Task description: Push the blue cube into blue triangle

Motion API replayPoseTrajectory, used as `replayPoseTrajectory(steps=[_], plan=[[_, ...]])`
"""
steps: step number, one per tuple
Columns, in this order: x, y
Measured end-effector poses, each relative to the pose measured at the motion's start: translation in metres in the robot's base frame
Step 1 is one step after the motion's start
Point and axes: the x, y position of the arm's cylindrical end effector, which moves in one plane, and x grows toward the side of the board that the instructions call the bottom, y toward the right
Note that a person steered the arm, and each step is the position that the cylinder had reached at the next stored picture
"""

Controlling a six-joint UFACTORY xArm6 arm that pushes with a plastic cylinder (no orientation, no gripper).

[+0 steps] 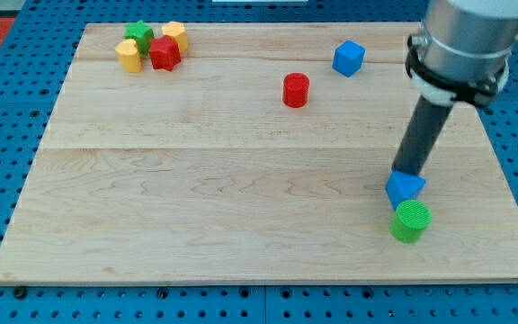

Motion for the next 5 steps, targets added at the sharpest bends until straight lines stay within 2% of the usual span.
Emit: replayPoseTrajectory(steps=[2, 4, 5], plan=[[0.008, -0.002], [-0.136, 0.025], [-0.183, 0.065]])
